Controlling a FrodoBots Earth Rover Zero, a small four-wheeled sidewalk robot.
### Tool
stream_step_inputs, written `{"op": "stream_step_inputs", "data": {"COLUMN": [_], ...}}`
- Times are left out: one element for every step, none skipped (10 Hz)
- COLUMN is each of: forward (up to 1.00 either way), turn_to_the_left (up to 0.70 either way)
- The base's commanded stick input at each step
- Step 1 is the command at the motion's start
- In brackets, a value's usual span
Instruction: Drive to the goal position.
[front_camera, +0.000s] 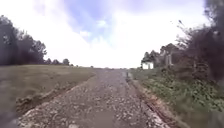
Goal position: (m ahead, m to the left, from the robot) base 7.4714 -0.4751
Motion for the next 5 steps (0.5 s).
{"op": "stream_step_inputs", "data": {"forward": [0.85,0.85,0.85,0.85,0.85], "turn_to_the_left": [0.18,0.05,0.00,0.00,0.00]}}
